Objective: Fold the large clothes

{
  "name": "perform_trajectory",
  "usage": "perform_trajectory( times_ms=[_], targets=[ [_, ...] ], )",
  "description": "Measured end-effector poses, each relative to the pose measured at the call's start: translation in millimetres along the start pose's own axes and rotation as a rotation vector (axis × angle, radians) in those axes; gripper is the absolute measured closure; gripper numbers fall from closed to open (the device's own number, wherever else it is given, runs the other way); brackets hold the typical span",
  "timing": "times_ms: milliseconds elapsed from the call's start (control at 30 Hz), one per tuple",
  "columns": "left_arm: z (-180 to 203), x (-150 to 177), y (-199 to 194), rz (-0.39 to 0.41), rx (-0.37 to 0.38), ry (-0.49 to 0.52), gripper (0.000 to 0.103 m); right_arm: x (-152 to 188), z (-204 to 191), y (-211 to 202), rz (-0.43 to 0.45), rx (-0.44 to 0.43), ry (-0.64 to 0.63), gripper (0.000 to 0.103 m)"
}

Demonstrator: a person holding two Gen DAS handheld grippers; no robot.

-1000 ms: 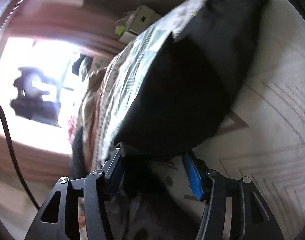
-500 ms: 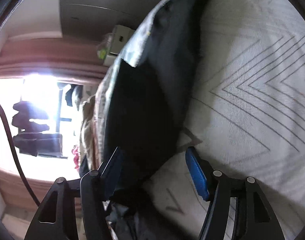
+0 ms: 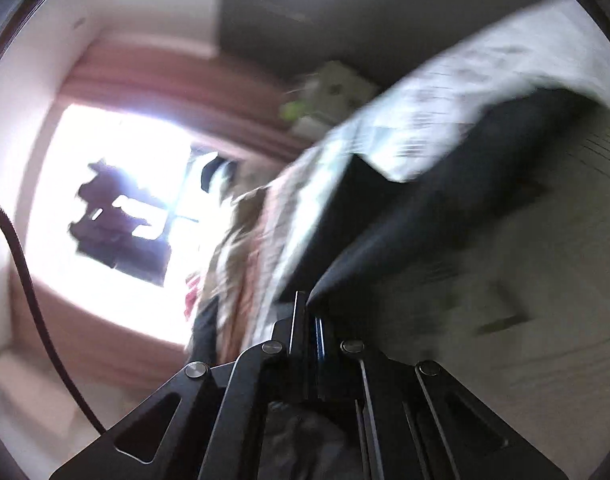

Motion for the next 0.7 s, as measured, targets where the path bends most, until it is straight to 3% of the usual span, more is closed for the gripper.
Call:
perform_trajectory(
  times_ms=[333, 700],
  targets=[
    [-28.8, -7.8, -21.9, 0.027, 0.08, -0.081, 0.017, 68.6, -119.1, 8.1, -0.111, -0.149, -0.226, 0.099],
    [-59.2, -19.2, -39.6, 0.033, 0.179, -0.198, 0.017, 157.2, -198.5, 32.9, -0.231, -0.205, -0.396, 0.099]
  ],
)
Point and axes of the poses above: each gripper's, at about its wrist camera, not at the fingertips, and y roughly the way its jaws point, z to its right, x to its underside, the point moved 3 cm from there along y, roughly the way its jaws point, and after that the axes turned 1 degree about -x, right-handed, at the moved point
